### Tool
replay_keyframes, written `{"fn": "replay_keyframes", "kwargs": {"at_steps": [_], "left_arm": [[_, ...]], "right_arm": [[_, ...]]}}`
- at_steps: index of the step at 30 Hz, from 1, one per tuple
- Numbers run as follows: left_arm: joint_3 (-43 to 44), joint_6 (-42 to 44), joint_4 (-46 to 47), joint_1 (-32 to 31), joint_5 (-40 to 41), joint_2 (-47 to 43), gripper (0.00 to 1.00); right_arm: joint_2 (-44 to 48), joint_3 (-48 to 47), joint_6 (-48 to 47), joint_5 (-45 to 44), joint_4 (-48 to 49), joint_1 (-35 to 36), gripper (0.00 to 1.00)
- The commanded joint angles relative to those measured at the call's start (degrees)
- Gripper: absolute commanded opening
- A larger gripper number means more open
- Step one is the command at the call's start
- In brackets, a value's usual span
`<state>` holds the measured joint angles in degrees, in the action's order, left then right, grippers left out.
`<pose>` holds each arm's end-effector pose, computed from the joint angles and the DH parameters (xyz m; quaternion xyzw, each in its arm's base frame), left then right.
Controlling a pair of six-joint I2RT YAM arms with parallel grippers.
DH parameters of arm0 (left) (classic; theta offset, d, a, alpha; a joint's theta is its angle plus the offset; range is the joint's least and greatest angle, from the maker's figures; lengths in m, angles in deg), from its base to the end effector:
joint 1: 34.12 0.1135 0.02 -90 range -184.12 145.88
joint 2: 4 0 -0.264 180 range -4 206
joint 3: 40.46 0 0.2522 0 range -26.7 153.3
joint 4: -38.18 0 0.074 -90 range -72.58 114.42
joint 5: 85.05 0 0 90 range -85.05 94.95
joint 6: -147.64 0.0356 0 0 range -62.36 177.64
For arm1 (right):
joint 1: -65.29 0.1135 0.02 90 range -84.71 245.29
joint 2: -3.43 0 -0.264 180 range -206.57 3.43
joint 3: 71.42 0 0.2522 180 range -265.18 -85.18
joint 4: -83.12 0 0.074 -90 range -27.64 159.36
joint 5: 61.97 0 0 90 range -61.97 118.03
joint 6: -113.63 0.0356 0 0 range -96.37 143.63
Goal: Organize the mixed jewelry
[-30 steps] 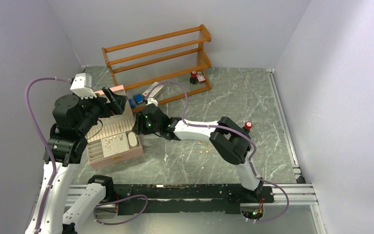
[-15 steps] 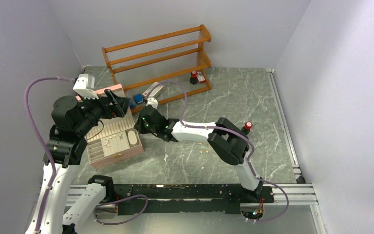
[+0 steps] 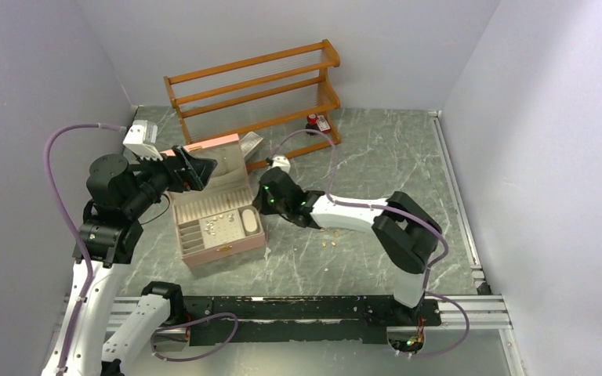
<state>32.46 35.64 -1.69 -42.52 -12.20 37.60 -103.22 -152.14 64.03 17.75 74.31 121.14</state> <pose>0.1418 -0.0315 0.4038 0.0079 0.7556 -0.2782 0.5929 0.2366 0.3374 0.1940 -0.0774 0.8800 0.2909 0.3674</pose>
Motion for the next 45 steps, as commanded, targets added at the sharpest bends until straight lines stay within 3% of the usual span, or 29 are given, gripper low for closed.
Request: {"fn": "replay_keyframes", "kwargs": {"at_steps": [1,7,14,19,25,31,37,45], "left_arm": [[-1.2,-1.5,2.9,0.1,-2.0,-0.4,0.98],[-1.7,-2.9,4.1,0.1,-2.9,-0.1,0.98],[-2.3,-4.5,5.9,0.1,-4.0,0.8,0.98],[-1.9,-3.7,5.3,0.1,-3.6,1.0,0.98],[-2.6,-2.3,5.4,0.1,-4.7,1.2,0.98],[-5.1,-2.6,8.4,0.1,-8.1,1.6,0.92],[-5.5,-3.5,8.9,0.1,-10.8,4.4,0.98],[-6.3,-3.1,8.9,0.1,-9.8,4.1,0.94]], "right_arm": [[4.7,5.2,-4.6,0.4,-6.6,-5.5,0.01],[8.8,7.6,-11.6,5.0,-8.4,-10.7,0.07],[12.6,5.8,-13.7,6.5,-12.4,-11.7,0.44],[18.6,7.2,-12.7,3.6,-16.3,-11.9,0.57],[26.8,13.7,-8.1,-4.0,-25.7,-12.1,0.57],[32.0,21.3,-2.1,-8.9,-34.7,-12.0,0.53],[31.2,24.4,-3.1,-4.1,-33.0,-11.6,0.49],[27.2,23.4,-1.6,-4.2,-33.4,-8.8,0.37]]}}
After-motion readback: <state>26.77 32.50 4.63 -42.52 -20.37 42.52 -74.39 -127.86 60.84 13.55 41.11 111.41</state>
